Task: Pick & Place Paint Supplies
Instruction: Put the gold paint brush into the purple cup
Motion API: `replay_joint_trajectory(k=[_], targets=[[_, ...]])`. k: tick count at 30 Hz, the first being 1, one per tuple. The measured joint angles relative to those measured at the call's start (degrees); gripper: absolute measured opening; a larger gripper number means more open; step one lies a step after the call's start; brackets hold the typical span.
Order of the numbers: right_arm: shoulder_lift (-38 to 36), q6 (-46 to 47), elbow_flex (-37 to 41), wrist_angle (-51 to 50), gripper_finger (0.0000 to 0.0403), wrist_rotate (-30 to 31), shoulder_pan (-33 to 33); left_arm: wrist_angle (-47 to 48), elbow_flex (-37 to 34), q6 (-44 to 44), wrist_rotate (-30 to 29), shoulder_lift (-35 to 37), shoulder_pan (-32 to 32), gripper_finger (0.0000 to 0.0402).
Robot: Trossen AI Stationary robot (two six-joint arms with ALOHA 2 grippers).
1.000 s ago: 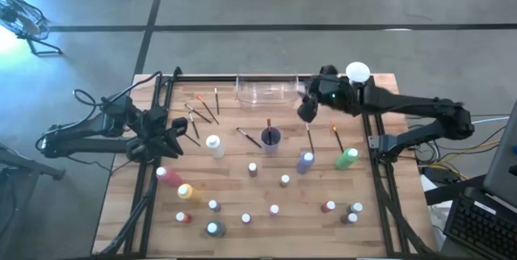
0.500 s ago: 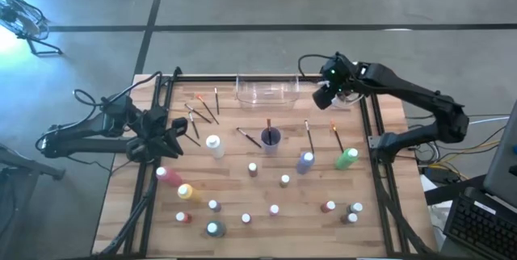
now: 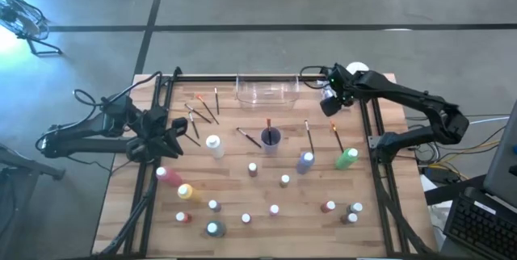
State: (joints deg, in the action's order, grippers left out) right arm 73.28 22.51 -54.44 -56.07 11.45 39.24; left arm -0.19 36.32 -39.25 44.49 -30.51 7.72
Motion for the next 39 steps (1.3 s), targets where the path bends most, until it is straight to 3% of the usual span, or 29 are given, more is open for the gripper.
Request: replay_joint_trajectory(k=[10,22,39], targets=[[0.0,0.8,8.0,7.2,0.0182,-7.2,0.4,0.0,0.0,0.0,0.0,0.0,0.0,0.0081],[0.0,4.2,12.0,12.4,0.0205,-7.4,0.4,0.0,0.0,0.0,0.0,0.0,0.0,0.0081],[0.0,6.0,19.2,21.1,0.0206,-7.4,0.5,0.0,0.0,0.0,0.0,0.0,0.0,0.0081]])
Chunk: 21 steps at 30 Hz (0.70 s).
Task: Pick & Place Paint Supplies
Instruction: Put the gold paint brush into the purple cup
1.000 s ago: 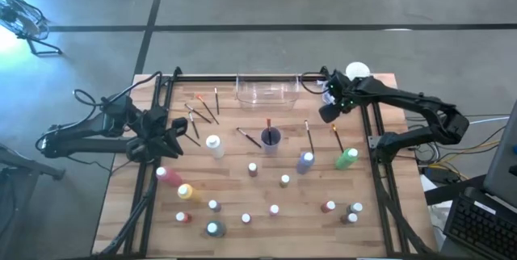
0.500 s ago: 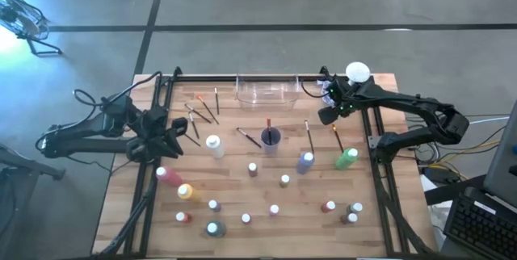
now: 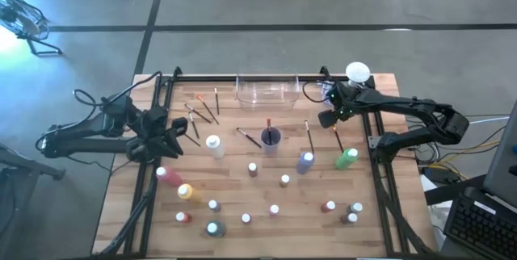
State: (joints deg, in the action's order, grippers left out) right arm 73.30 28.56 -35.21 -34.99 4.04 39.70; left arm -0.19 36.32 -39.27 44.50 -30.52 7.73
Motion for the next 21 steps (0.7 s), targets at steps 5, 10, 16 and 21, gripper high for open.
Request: replay_joint_trajectory(k=[5,10,16,21], targets=[[0.0,0.2,1.8,4.0,0.0199,0.2,0.0,0.0,0.0,0.0,0.0,0.0,0.0,0.0081],[0.0,0.2,3.5,4.9,0.0194,0.4,0.0,0.0,0.0,0.0,0.0,0.0,0.0,0.0081],[0.0,0.6,5.2,7.4,0.0199,0.6,0.0,0.0,0.0,0.0,0.0,0.0,0.0,0.0081],[0.0,0.6,6.5,8.7,0.0191,0.6,0.0,0.0,0.0,0.0,0.0,0.0,0.0,0.0081]])
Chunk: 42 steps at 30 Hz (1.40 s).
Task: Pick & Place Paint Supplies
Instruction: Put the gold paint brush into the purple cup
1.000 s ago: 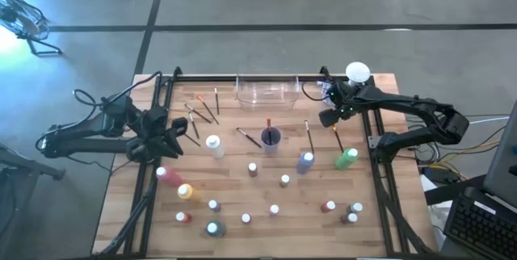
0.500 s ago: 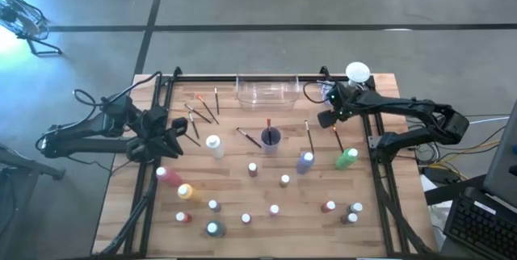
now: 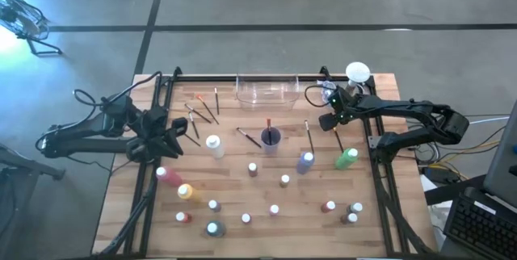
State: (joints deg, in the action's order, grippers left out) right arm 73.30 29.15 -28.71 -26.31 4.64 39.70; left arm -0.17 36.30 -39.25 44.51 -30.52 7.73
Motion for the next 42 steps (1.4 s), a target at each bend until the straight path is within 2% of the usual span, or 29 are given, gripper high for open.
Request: replay_joint_trajectory(k=[14,34,42], targets=[[0.0,-0.2,0.9,0.3,0.0151,1.8,0.0,0.0,0.0,0.0,0.0,0.0,0.0,0.0081],[0.0,-1.3,0.9,0.2,0.0014,1.3,0.0,0.0,0.0,0.0,0.0,0.0,0.0,0.0081],[0.0,-2.7,0.7,0.1,0.0010,-0.3,0.0,0.0,0.0,0.0,0.0,0.0,0.0,0.0081]])
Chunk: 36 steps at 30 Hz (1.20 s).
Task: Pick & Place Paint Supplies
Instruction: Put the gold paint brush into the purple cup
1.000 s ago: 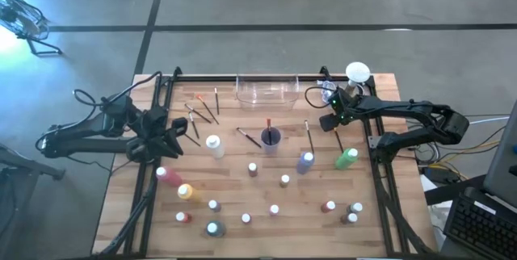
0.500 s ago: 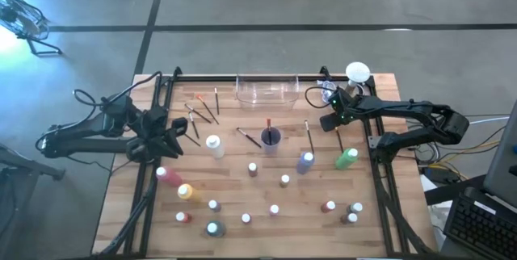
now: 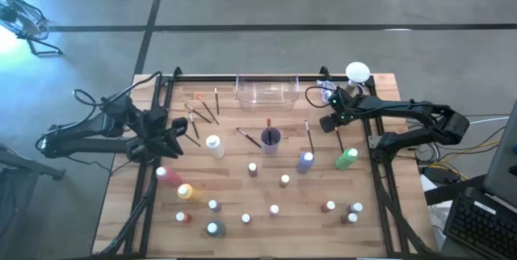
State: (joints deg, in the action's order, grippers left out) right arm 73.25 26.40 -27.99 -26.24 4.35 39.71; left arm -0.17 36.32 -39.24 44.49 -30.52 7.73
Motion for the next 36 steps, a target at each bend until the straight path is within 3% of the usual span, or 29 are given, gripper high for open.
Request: replay_joint_trajectory(k=[9,24,36], targets=[[0.0,-2.8,-5.6,-1.2,0.0008,-1.9,0.0,0.0,0.0,0.0,0.0,0.0,0.0,0.0081],[0.0,-9.8,-24.8,-11.4,0.0008,-2.9,-0.8,0.0,0.0,0.0,0.0,0.0,0.0,0.0081],[-0.1,-18.6,-41.8,-11.1,0.0008,-2.9,-12.9,0.0,0.0,0.0,0.0,0.0,0.0,0.0081]])
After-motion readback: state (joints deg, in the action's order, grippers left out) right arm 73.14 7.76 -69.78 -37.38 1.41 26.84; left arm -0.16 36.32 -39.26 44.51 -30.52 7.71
